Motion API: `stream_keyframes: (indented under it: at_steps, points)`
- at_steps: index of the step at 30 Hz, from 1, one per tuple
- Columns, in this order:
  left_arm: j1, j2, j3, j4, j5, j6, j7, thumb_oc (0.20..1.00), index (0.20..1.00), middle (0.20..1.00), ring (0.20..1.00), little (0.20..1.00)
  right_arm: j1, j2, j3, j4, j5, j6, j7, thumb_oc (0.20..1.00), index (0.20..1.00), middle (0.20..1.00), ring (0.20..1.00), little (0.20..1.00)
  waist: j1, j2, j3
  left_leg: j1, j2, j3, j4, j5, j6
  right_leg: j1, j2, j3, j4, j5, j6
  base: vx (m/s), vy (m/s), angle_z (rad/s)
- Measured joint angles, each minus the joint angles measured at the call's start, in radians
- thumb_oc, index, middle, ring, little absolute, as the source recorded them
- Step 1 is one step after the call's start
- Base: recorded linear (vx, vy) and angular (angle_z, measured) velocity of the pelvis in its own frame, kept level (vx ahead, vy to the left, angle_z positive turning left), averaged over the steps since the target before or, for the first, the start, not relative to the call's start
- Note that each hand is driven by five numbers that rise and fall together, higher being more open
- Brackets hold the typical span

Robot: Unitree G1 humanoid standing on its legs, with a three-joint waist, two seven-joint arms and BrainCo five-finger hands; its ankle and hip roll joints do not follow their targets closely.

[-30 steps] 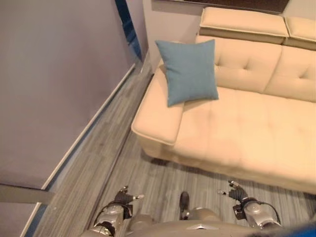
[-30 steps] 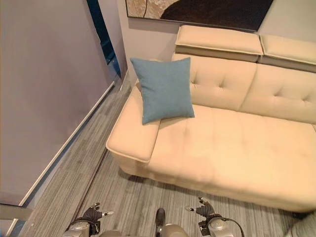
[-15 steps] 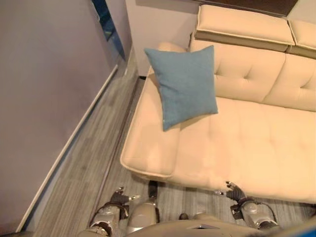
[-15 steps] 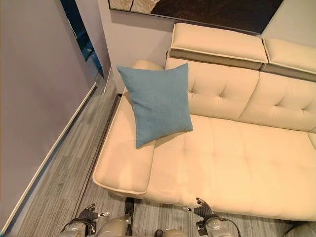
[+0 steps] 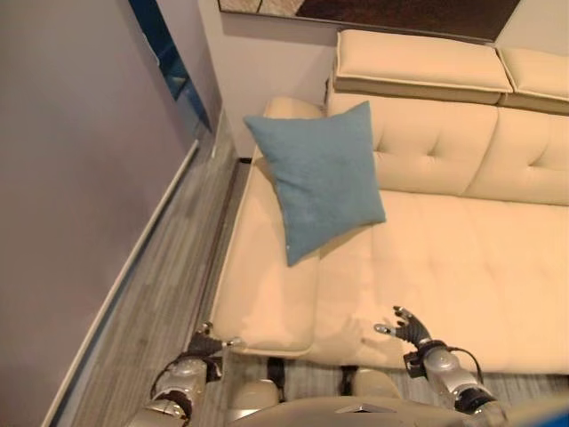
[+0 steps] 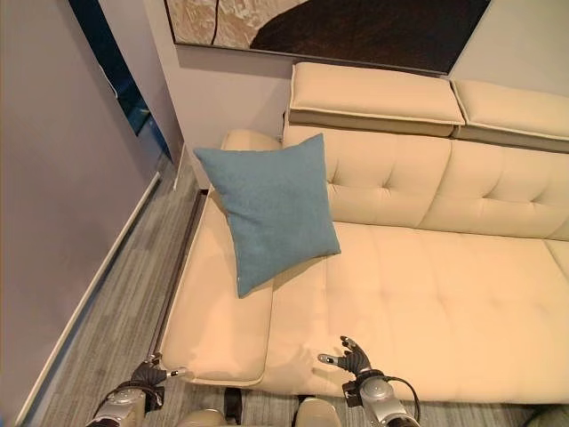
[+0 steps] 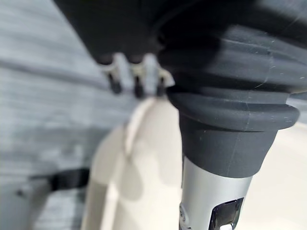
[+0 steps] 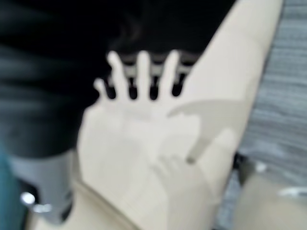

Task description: Pick up all the scattered cushions and arrange them neatly on the sofa.

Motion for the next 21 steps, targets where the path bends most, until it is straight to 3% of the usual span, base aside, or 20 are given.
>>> stream_keyframes:
  at_steps: [2, 7, 10, 12, 21]
  points:
    - [0.025, -0.004, 0.003, -0.048, -0.008, 0.001, 0.012, 1.0, 1.0, 1.0, 1.0, 1.0, 0.002, -0.035, -0.001, -0.022, 0.0, 0.001, -0.002, 1.0, 1.0, 1.0, 1.0, 1.0, 0.001, 0.021, -0.001, 0.0, 0.029, -0.012, 0.0, -0.001, -0.024, 0.014, 0.029, -0.016, -0.016, 0.0, -0.01, 0.05, -0.129, 0.11]
    - [0.051, -0.007, 0.009, -0.244, -0.033, -0.016, 0.052, 1.0, 1.0, 1.0, 1.0, 1.0, 0.036, -0.113, -0.044, -0.186, 0.0, -0.002, -0.037, 1.0, 1.0, 1.0, 1.0, 1.0, 0.002, 0.034, 0.007, -0.035, 0.055, -0.053, 0.0, 0.014, -0.051, 0.0, 0.054, -0.053, -0.017, -0.015, -0.027, -0.04, -0.083, 0.22]
    - [0.042, -0.024, 0.007, -0.484, -0.094, -0.044, 0.111, 1.0, 1.0, 1.0, 1.0, 1.0, 0.033, -0.164, -0.07, -0.319, 0.0, -0.015, -0.072, 1.0, 1.0, 1.0, 1.0, 1.0, 0.006, 0.037, 0.025, -0.092, 0.063, -0.076, 0.0, 0.036, -0.061, -0.041, 0.06, -0.078, -0.021, -0.009, -0.026, -0.14, -0.084, 0.24]
    - [-0.016, -0.035, -0.004, -0.513, -0.111, -0.079, 0.126, 1.0, 1.0, 1.0, 1.0, 1.0, -0.025, -0.172, -0.088, -0.31, 0.0, -0.027, -0.096, 1.0, 1.0, 1.0, 1.0, 1.0, 0.008, 0.037, 0.053, -0.116, 0.064, -0.08, 0.0, 0.051, -0.063, -0.066, 0.063, -0.08, -0.016, 0.003, -0.031, -0.16, -0.051, 0.09]
    - [-0.327, -0.085, -0.118, -0.514, -0.149, -0.1, 0.214, 1.0, 1.0, 1.0, 1.0, 1.0, -0.371, -0.176, -0.032, -0.233, 0.003, -0.024, -0.181, 1.0, 1.0, 1.0, 1.0, 1.0, 0.002, 0.08, 0.202, -0.279, 0.067, -0.109, 0.0, 0.105, -0.078, -0.219, 0.068, -0.1, -0.012, 0.049, -0.051, -0.08, -0.027, 0.07]
